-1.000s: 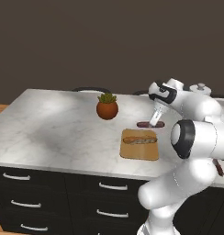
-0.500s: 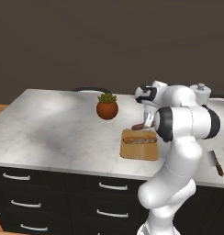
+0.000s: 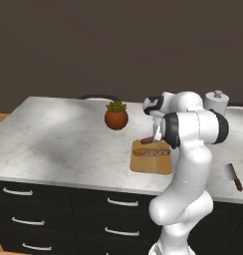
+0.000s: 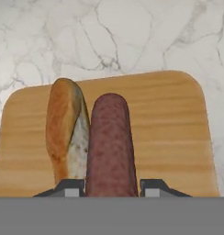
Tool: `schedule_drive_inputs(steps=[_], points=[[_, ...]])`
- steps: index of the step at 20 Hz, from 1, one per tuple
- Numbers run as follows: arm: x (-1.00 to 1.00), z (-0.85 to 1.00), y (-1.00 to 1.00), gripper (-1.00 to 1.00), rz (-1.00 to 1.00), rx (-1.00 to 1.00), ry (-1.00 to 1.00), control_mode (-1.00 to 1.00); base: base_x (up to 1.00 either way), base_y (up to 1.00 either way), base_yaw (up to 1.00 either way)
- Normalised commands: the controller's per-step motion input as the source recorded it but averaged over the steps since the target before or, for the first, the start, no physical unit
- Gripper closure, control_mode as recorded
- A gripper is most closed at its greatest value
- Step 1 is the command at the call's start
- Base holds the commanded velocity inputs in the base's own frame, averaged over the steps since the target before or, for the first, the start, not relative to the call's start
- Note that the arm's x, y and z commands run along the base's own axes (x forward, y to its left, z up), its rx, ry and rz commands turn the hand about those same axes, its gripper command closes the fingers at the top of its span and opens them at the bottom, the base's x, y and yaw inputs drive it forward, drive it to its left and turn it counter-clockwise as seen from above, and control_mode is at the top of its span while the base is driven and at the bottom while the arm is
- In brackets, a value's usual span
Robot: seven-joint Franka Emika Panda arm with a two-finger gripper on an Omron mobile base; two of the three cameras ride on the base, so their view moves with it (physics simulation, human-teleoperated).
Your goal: Retrieve the sausage and cheese from the fridge and place them on the cutting board on the counter.
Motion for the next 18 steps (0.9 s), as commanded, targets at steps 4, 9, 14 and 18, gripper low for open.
schedule_drive_inputs(steps=[4,9,14,18], points=[[0.14,-0.27,0.0,1.0,0.01,0.0,-0.01,-1.0,0.0,0.0,0.0],[0.36,-0.17,0.0,1.0,0.0,0.0,-0.02,-1.0,0.0,0.0,0.0],[0.14,-0.28,0.03,1.0,0.0,0.0,-0.03,-1.0,0.0,0.0,0.0],[0.07,-0.34,0.02,1.0,0.0,0.0,0.0,-1.0,0.0,0.0,0.0]])
